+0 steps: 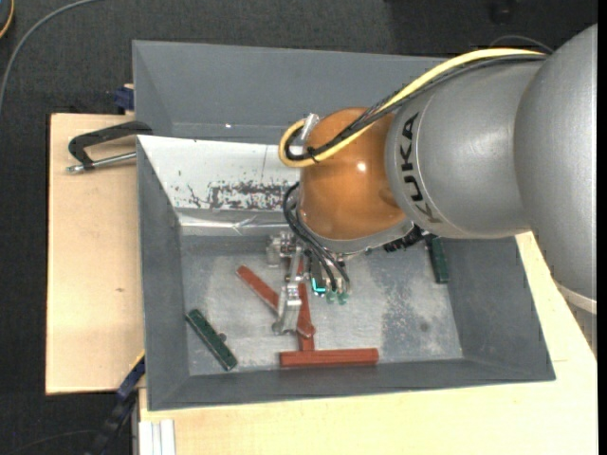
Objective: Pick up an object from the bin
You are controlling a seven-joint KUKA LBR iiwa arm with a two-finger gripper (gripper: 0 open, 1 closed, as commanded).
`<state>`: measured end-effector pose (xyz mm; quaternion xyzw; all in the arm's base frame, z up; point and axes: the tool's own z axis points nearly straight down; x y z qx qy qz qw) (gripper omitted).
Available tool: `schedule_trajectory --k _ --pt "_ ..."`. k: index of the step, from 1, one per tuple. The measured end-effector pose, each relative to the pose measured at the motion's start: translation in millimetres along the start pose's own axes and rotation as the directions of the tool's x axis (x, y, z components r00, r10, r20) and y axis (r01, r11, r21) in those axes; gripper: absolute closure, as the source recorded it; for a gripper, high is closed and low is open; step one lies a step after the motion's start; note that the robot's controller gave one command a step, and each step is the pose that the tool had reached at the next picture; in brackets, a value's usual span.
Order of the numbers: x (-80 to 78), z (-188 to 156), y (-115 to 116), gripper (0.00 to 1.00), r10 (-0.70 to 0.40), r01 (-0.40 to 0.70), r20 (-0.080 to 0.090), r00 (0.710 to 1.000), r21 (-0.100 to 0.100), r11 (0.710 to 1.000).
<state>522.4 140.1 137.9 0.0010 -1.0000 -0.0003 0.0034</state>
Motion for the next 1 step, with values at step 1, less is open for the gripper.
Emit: schedule_trajectory --k 1 --pt "-32.2 68.8 -8.1 0.0 0.199 -0.199 0.003 0.98 -0.001 0.98"
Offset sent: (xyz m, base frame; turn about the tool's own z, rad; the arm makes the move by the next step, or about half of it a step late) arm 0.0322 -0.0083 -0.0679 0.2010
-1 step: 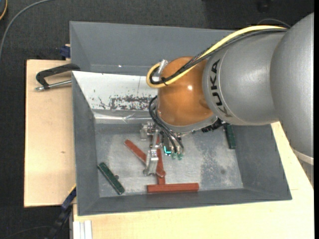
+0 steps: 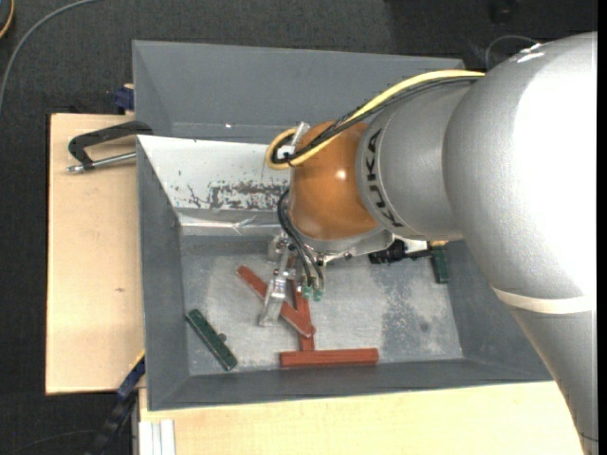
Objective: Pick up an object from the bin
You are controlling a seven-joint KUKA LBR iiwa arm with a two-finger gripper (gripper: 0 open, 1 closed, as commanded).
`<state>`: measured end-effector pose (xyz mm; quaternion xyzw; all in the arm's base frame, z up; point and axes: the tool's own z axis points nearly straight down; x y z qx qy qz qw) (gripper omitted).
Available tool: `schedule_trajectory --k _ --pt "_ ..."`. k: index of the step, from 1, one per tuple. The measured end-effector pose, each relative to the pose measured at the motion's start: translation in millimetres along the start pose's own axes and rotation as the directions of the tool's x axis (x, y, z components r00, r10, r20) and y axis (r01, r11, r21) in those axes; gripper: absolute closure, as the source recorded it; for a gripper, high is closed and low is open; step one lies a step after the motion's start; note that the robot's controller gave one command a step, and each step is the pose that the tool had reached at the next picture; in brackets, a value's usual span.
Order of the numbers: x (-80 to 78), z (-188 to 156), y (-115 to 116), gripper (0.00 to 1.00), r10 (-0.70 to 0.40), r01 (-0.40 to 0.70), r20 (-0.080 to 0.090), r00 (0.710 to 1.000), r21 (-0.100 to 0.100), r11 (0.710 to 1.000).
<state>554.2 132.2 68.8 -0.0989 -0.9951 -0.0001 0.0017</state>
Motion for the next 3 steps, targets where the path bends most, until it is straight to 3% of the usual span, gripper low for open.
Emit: schedule_trajectory --k 1,2,3 --pt "-0.9 -1.9 0.6 1.0 0.001 -0.001 0.003 1.0 -0.002 1.0" --pt "-9.8 -119.2 3.0 1.0 -0.294 0.294 0.013 0.956 -0.001 0.956" --pt "-15.6 -201.8 16.7 1.0 -0.456 0.456 0.017 0.89 0.001 0.89"
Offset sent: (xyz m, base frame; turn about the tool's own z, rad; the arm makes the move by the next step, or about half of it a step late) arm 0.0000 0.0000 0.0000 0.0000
